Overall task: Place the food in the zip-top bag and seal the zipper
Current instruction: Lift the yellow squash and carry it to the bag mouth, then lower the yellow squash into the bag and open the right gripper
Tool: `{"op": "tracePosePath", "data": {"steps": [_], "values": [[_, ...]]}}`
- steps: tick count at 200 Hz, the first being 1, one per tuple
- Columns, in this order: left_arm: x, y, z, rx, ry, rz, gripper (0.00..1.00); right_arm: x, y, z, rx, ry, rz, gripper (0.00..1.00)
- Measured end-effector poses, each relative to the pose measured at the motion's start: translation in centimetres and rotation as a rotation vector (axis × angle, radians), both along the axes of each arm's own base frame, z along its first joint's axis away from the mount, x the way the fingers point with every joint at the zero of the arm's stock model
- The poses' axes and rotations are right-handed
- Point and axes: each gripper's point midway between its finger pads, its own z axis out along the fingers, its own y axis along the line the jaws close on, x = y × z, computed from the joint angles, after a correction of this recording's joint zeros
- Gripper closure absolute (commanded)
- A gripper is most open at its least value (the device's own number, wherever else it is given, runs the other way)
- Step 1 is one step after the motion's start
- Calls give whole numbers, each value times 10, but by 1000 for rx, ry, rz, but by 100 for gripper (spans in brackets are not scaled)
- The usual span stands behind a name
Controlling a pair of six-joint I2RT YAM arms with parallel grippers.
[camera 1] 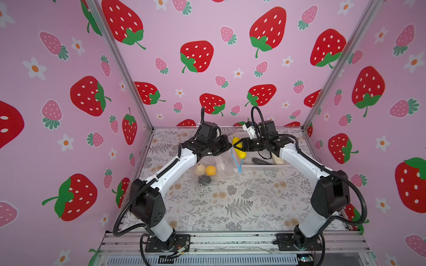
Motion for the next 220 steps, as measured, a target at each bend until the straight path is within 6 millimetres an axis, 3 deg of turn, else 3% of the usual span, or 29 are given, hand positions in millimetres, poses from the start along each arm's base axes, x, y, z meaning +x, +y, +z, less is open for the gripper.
{"op": "tracePosePath", "data": {"steps": [160, 175, 220], "values": [[0, 0, 1, -2, -2, 0, 100, -3, 10, -3, -25, -6, 15, 49], [0, 0, 1, -2, -3, 0, 100, -2, 10, -6, -29, -1, 13, 43], [0, -1, 1, -2, -3, -1, 100, -1, 10, -9, -39, -4, 13, 41]]}}
